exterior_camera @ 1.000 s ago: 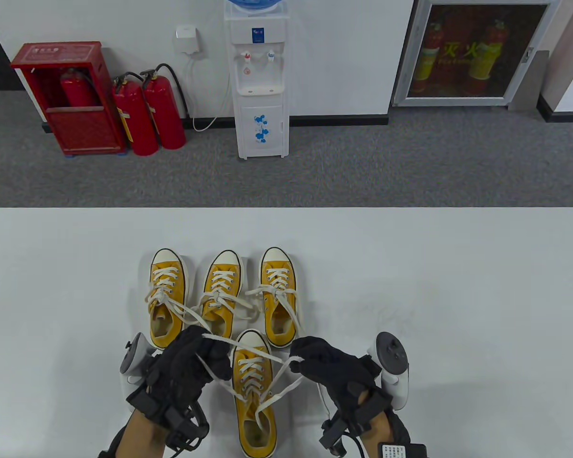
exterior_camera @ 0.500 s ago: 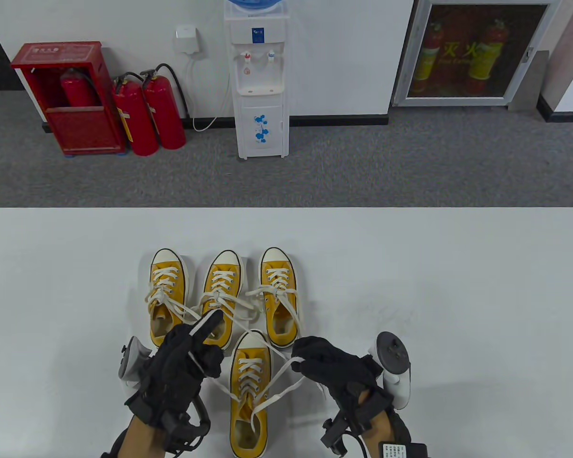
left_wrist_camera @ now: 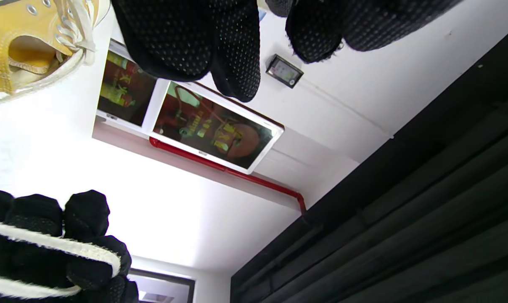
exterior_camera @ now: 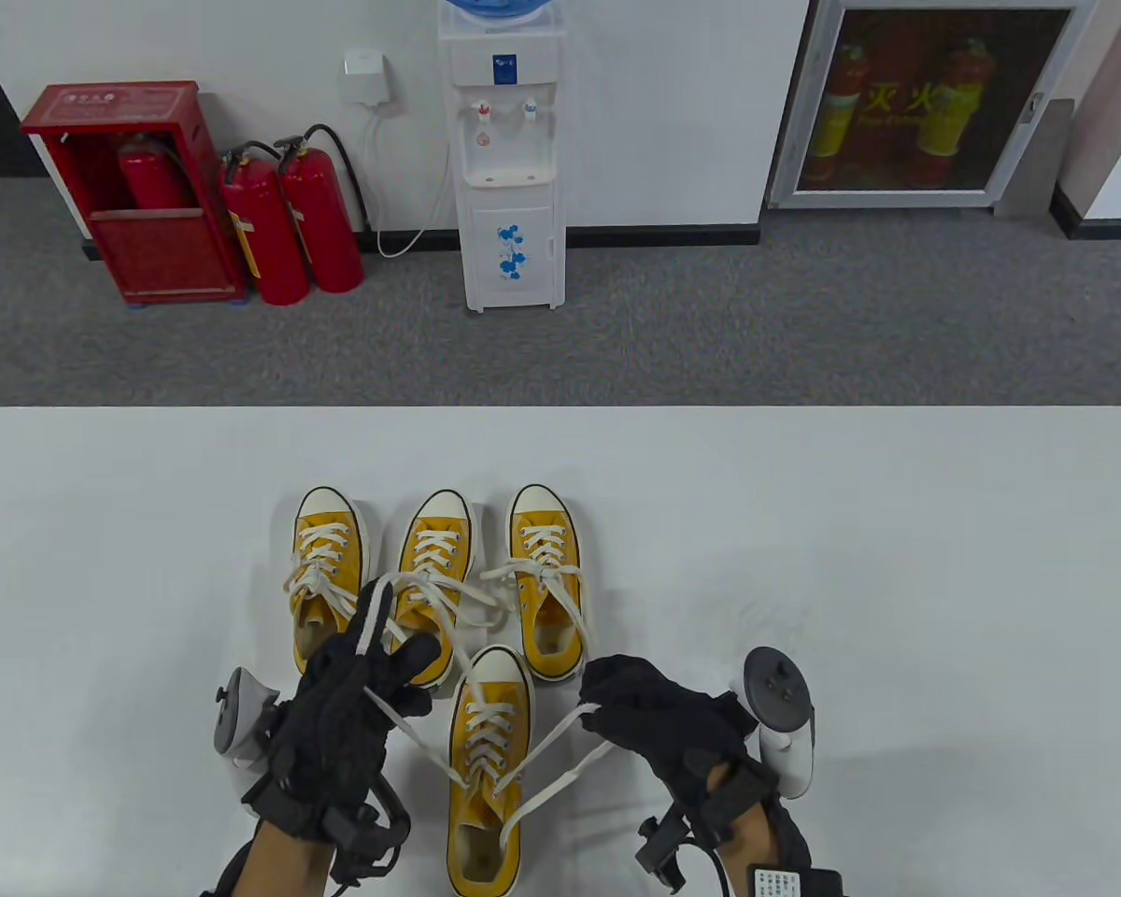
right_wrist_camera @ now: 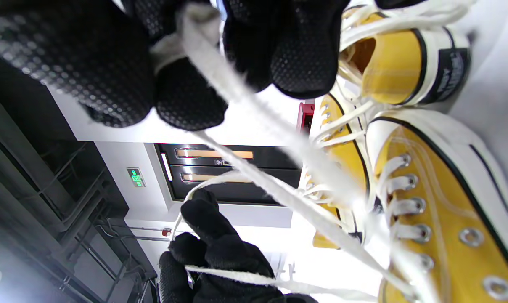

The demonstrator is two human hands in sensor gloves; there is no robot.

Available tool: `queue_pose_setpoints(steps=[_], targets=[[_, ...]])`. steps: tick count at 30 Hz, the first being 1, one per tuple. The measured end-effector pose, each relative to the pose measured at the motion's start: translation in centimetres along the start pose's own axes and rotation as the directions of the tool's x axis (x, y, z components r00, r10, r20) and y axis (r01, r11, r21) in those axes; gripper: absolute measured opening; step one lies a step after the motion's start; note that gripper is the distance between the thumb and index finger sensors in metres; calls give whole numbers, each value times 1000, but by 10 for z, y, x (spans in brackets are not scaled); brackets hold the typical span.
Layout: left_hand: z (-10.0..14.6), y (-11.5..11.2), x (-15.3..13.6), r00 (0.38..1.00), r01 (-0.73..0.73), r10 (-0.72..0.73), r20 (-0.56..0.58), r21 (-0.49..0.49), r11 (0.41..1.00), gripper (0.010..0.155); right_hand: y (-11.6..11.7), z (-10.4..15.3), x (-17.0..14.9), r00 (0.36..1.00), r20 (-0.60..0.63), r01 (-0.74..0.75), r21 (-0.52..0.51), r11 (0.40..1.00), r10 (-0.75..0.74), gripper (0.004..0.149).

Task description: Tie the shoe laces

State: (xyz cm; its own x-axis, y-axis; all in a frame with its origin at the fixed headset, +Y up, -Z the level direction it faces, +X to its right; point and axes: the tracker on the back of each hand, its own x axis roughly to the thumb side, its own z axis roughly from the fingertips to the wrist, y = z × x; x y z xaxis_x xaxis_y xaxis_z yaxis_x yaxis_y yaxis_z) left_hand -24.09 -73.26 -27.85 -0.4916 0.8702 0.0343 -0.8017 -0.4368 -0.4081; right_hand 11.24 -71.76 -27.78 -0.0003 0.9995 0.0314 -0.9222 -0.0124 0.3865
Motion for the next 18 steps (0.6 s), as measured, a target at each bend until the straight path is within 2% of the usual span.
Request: queue_pose_setpoints(steps=[2,9,13,18], targets=[[0,1,0,999,51,-51,-7,28,998,36,-2,0,3,1000,9,-26,-15,1000,26,42],[0,-5,2,991,127,-127,-31,18,992,38,-2,-2,26,996,43,-75,-15,997,75,44],[-1,-9,1,987,152,-151,-59,5,988,40,7,-7,39,978,73,-197,-1,980,197,44],[-1,-14,-2,956,276,-274,-103,1,961,47,25,-12,57,938,136,-320,-5,947,318,41]])
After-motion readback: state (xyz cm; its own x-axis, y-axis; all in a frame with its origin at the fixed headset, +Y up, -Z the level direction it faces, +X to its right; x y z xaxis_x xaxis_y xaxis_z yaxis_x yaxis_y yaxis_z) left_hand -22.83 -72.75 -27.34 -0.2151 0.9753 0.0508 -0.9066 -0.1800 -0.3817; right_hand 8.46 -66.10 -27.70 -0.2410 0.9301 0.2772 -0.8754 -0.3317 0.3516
